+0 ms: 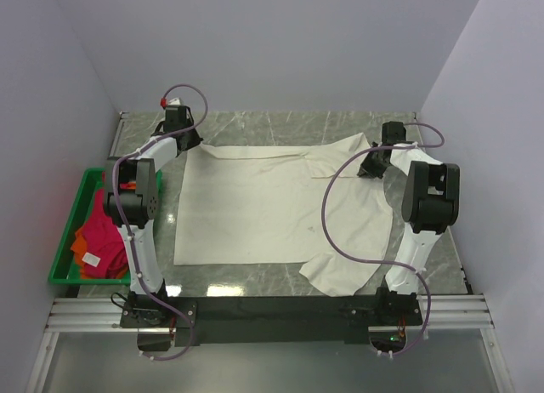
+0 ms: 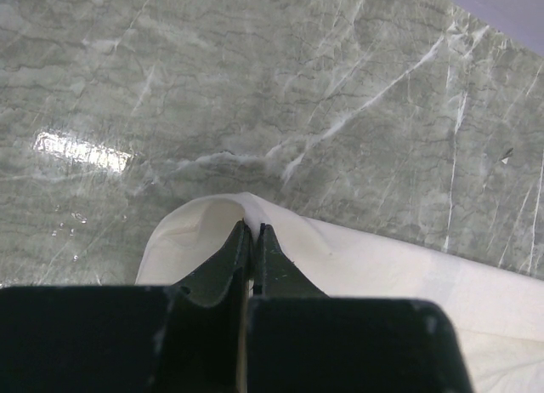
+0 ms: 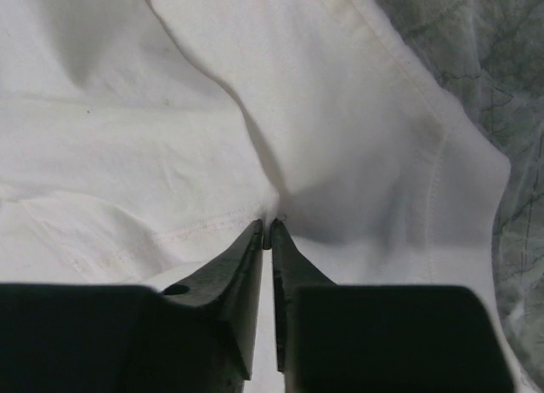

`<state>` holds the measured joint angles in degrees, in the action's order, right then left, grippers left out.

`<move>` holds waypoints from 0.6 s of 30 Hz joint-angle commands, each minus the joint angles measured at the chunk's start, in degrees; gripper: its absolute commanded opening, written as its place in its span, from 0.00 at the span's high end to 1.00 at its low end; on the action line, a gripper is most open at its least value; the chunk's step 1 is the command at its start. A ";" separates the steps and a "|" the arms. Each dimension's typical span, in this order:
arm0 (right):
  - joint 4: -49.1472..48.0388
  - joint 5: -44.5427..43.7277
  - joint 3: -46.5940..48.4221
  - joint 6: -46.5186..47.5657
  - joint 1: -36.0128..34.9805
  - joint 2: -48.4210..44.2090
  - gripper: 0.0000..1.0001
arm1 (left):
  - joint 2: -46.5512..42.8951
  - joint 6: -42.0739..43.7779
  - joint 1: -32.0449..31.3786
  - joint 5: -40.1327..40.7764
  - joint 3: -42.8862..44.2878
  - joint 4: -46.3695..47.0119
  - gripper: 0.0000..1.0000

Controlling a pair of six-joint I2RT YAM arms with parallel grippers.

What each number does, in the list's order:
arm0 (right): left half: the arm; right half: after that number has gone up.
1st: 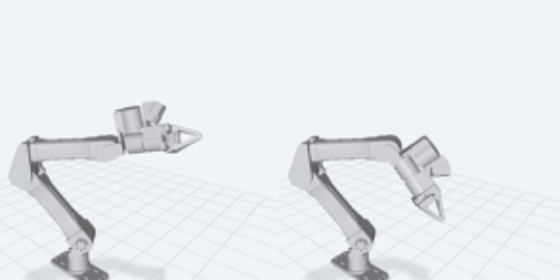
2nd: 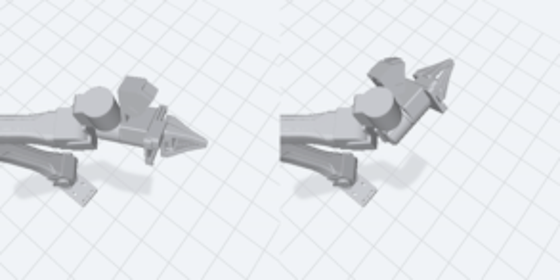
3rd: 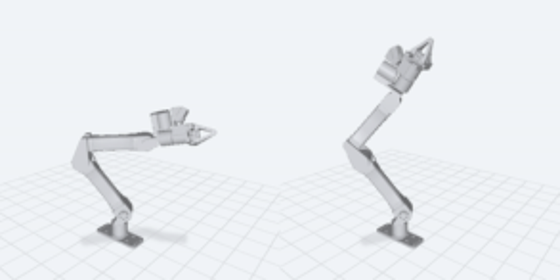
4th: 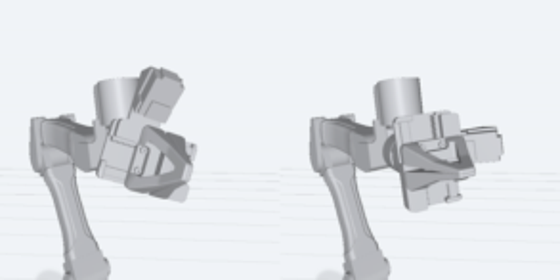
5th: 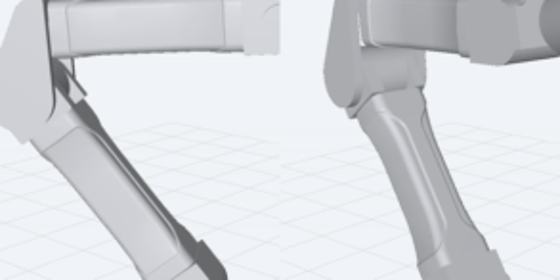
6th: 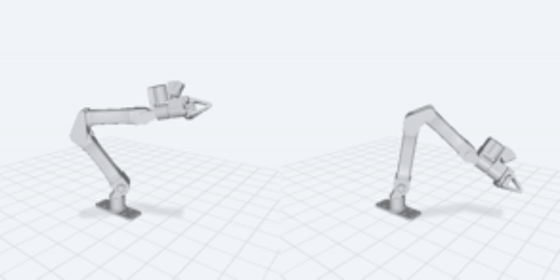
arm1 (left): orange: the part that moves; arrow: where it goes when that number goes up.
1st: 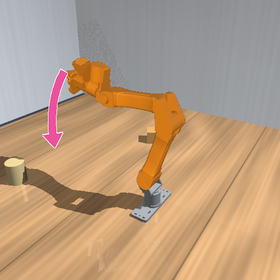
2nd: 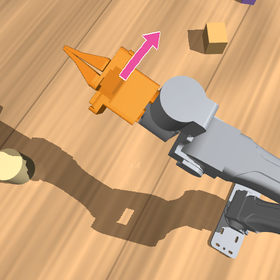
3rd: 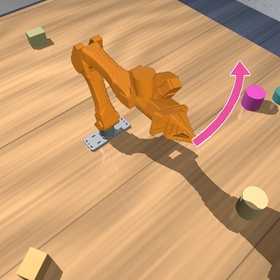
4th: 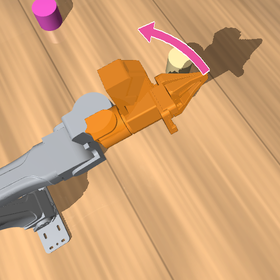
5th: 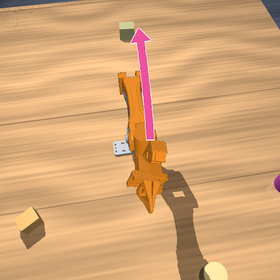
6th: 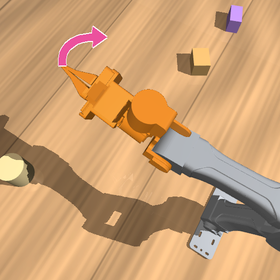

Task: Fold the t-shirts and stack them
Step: Fold the tshirt

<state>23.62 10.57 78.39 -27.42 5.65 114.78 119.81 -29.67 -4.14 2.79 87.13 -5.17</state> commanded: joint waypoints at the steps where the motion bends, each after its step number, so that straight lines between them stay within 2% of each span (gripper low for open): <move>1: -0.68 -0.55 1.15 -0.27 -0.29 0.36 0.87 | 0.25 -0.65 0.27 -1.12 0.41 1.21 0.99; 3: -0.33 -1.42 1.24 -0.27 -0.29 -0.17 0.96 | 0.25 -0.74 0.36 -1.20 0.41 1.30 0.99; 5: 0.20 -2.04 1.94 0.08 -0.29 -1.22 1.00 | 0.16 -0.92 0.54 -1.55 0.75 0.78 0.99; 18: 7.23 -6.61 0.27 -0.27 -0.29 -17.21 1.00 | -3.88 -4.34 1.42 -3.40 1.72 -4.67 0.99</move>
<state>28.82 6.81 78.63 -27.53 5.63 104.20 119.81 -32.23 -3.20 1.15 87.13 -8.08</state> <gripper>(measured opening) 0.009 0.031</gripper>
